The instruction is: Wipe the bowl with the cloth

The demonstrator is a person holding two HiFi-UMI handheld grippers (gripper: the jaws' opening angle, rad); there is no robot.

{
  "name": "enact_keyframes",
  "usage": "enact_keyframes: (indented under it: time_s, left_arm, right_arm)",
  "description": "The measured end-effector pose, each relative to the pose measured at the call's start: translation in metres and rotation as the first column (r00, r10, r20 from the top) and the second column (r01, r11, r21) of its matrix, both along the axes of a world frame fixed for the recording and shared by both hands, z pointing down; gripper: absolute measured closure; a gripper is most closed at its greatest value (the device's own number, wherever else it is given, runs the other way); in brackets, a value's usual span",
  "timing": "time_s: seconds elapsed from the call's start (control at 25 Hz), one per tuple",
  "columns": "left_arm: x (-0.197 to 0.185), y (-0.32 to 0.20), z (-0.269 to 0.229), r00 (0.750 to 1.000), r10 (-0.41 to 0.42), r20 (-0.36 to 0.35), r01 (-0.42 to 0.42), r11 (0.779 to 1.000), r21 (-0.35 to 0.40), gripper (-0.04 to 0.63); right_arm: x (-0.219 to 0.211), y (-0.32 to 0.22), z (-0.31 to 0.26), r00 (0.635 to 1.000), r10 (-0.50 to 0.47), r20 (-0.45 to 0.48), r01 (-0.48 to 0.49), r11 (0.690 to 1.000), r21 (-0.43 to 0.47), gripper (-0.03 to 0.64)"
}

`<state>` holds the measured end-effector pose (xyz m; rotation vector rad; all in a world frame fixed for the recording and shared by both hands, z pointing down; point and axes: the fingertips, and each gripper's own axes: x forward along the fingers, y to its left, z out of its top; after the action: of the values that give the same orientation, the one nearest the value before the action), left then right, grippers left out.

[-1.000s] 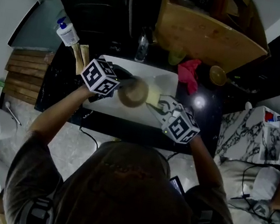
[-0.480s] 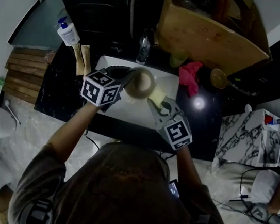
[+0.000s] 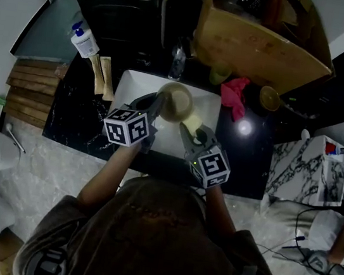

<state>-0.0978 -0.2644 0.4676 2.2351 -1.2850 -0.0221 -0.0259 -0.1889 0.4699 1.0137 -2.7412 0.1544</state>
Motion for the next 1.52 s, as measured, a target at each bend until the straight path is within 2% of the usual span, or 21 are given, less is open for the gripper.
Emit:
enact_keyframes:
  time_s: [0.12, 0.44, 0.72, 0.8, 1.0, 1.16, 1.32, 1.52]
  left_arm:
    - [0.0, 0.004, 0.006, 0.999, -0.009, -0.04, 0.008, 1.0, -0.024, 0.573]
    - [0.012, 0.009, 0.005, 0.994, 0.003, -0.108, -0.006, 0.999, -0.033, 0.574]
    - [0.008, 0.007, 0.004, 0.992, -0.013, -0.123, 0.01, 1.0, -0.027, 0.572]
    - [0.001, 0.003, 0.004, 0.994, -0.032, -0.1, 0.031, 0.999, -0.013, 0.572]
    - [-0.022, -0.013, 0.013, 0.997, -0.071, 0.01, 0.07, 0.997, 0.01, 0.572]
    - [-0.033, -0.018, 0.02, 0.991, -0.095, 0.093, 0.094, 0.995, 0.024, 0.572]
    - [-0.031, -0.016, 0.023, 0.988, -0.076, 0.137, 0.072, 0.997, 0.036, 0.572]
    - [-0.008, -0.004, 0.016, 0.979, -0.005, 0.203, -0.011, 0.997, 0.079, 0.572]
  right_arm:
    - [-0.007, 0.005, 0.008, 1.0, -0.023, -0.002, 0.023, 0.999, -0.029, 0.597]
    - [-0.028, 0.013, 0.025, 0.996, -0.088, -0.004, 0.088, 0.992, -0.089, 0.597]
    - [-0.033, 0.016, 0.025, 0.993, -0.119, -0.005, 0.118, 0.988, -0.095, 0.597]
    - [-0.034, 0.02, 0.02, 0.99, -0.143, -0.006, 0.142, 0.986, -0.09, 0.597]
    - [-0.039, 0.039, 0.0, 0.973, -0.229, -0.005, 0.228, 0.971, -0.075, 0.597]
    - [-0.046, 0.048, -0.022, 0.968, -0.25, 0.018, 0.25, 0.966, -0.058, 0.597]
    - [-0.05, 0.049, -0.041, 0.966, -0.254, 0.046, 0.256, 0.965, -0.06, 0.597]
    - [-0.045, 0.035, -0.04, 0.974, -0.221, 0.039, 0.223, 0.973, -0.062, 0.597]
